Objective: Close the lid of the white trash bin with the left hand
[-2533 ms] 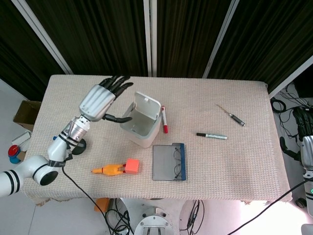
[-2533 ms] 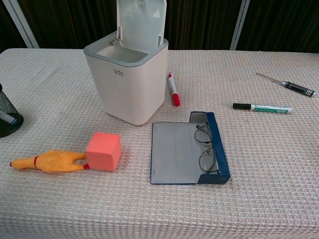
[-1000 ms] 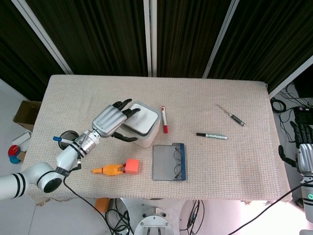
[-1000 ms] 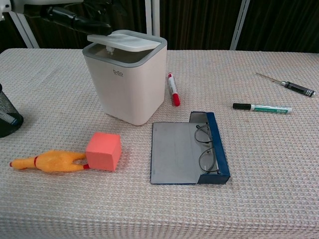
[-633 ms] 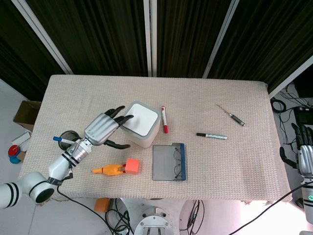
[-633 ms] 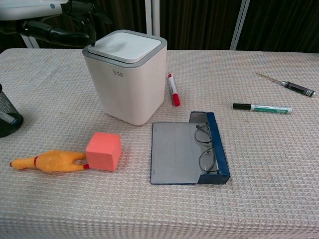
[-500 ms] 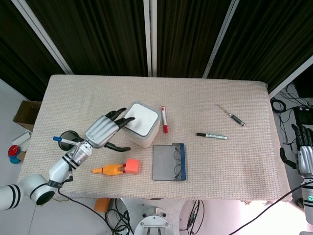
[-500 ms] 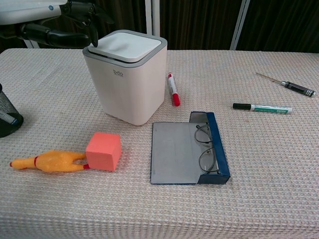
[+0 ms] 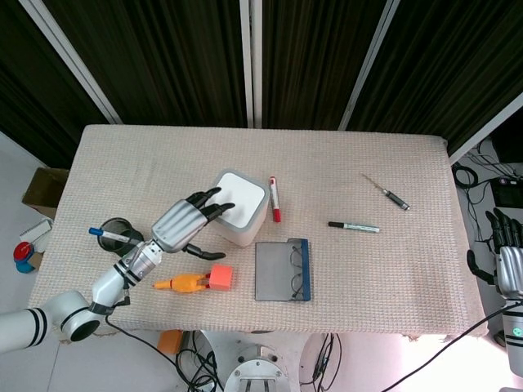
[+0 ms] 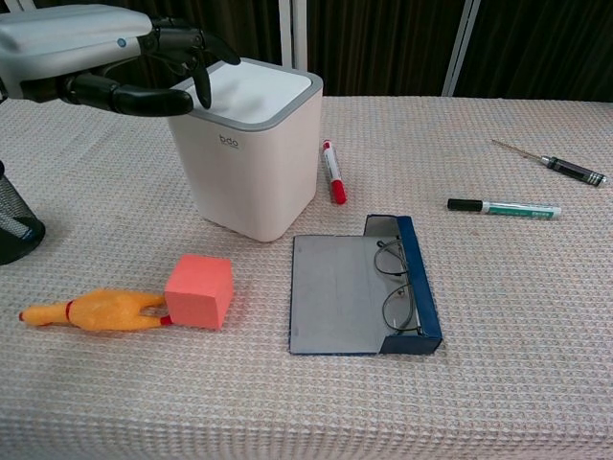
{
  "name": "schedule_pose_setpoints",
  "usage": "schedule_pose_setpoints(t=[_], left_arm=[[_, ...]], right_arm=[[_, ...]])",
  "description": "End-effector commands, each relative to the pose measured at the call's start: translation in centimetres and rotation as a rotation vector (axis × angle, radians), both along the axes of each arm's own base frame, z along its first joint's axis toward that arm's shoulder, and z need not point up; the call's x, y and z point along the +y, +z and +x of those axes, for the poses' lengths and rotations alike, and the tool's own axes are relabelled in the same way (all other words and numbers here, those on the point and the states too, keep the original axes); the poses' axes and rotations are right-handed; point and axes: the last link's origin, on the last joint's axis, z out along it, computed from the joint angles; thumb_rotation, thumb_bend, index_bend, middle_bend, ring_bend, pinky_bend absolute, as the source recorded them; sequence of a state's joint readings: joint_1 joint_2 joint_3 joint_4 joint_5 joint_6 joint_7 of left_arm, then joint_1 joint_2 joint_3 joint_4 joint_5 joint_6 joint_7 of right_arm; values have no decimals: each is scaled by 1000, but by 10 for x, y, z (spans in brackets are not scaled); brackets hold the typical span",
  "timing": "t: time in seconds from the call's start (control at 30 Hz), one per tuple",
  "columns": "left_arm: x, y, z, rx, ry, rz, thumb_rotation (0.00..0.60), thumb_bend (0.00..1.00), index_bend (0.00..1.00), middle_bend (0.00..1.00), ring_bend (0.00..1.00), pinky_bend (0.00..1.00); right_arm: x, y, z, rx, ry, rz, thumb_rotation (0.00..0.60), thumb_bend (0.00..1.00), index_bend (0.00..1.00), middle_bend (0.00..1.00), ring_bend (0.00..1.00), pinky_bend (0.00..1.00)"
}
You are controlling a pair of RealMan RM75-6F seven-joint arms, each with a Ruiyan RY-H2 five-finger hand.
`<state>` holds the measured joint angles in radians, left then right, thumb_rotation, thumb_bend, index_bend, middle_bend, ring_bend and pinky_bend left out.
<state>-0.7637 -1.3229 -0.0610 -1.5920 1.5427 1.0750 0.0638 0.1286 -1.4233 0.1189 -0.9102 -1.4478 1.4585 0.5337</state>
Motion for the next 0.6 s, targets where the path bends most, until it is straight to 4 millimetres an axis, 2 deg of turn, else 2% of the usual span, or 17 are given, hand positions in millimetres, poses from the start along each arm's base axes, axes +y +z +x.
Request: schedule_pose_setpoints(t=[0.03,0.37,0.6], left_arm=[[1,-3,2,4,-5,-2,27,0,127,317,29,222],[3,-9,4,20,-10,-6,28,0,127,315,29,222],[3,11,15,-17,-39,45,28,0,127,270,29,222]], right_arm=[[0,-1,-1,-2,-3,3,600,386,0,0,0,0],[0,-2,-4,-6,-8,4,600,388,0,0,0,0],[-1,1,-3,-9,0,-6,600,388,0,0,0,0]])
